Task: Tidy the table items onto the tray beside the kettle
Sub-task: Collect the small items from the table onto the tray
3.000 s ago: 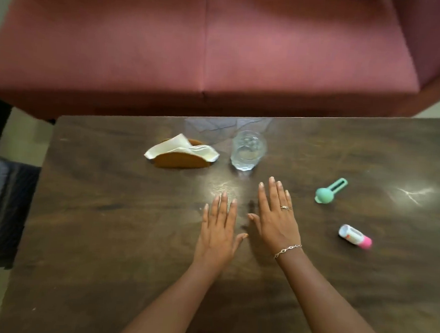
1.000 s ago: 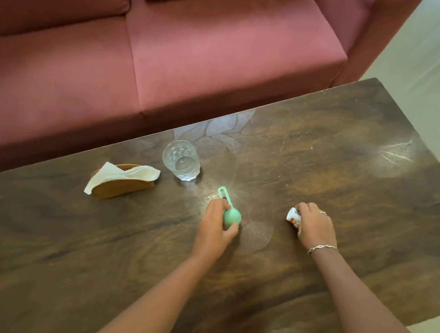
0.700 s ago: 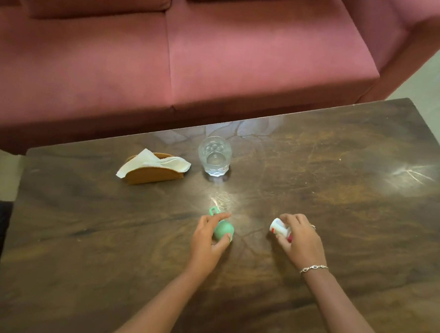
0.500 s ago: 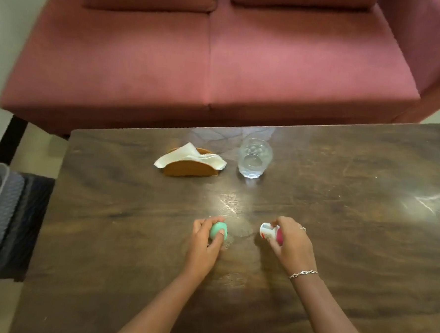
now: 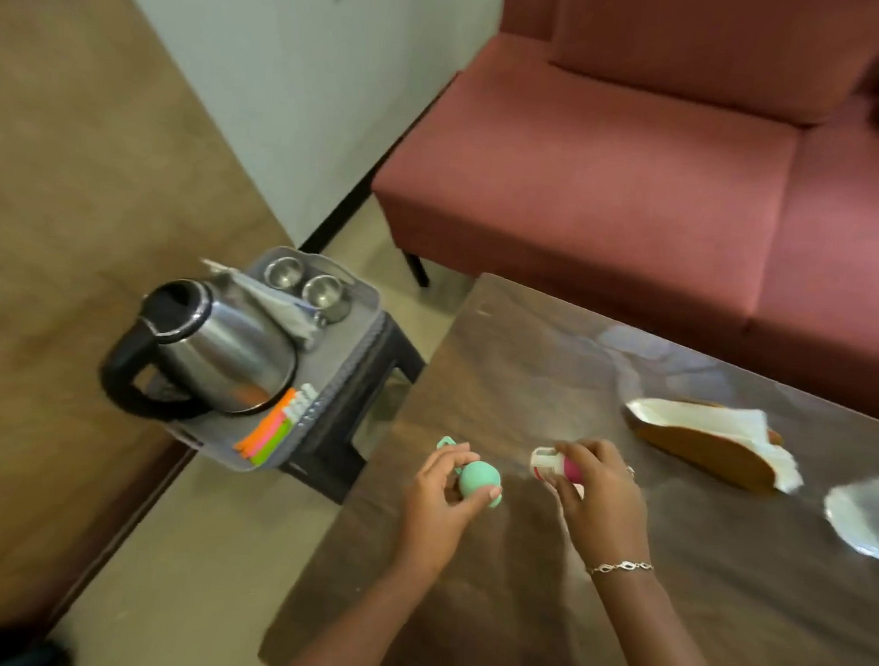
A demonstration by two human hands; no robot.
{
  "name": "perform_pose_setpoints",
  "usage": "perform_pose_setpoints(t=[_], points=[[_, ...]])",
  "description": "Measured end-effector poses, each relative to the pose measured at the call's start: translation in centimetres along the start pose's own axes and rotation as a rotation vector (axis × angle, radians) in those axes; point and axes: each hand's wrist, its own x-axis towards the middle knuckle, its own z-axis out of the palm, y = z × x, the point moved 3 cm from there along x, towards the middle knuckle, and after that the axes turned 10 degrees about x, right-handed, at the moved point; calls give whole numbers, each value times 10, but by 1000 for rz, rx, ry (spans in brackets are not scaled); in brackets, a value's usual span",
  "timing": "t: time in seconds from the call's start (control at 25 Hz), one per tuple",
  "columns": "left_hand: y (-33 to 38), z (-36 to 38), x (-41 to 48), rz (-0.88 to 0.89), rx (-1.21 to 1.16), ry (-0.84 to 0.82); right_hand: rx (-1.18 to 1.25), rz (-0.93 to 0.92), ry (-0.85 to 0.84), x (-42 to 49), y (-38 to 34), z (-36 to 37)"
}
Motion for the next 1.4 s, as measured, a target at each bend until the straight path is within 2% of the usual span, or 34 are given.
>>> perform_pose_setpoints(t=[0.24, 0.48, 0.68, 0.92, 1.16, 1.24, 1.28, 1.36, 1.4], points=[[-61, -115, 44, 1, 64, 226, 44, -225, -107, 65, -115, 107], [-114, -171, 65, -48, 170, 270, -132, -441, -291, 106, -185, 213], [-139, -183, 70, -74, 224, 210, -376, -488, -484, 131, -188, 275], [-159, -191, 78, -53, 317, 140, -493, -516, -590, 140, -177, 312], [-161, -196, 96, -19, 301, 100, -556, -509, -644, 142, -174, 323], [-160, -198, 102, -28, 233, 113, -470, -471, -616, 144, -174, 319], [-158, -199, 104, -25, 189, 119, -334, -405, -540, 147, -174, 313], [-153, -199, 108, 14, 130, 111, 120, -107, -316, 149, -172, 295], [-150, -197, 111, 41, 117, 93, 380, 80, -256, 148, -171, 287]])
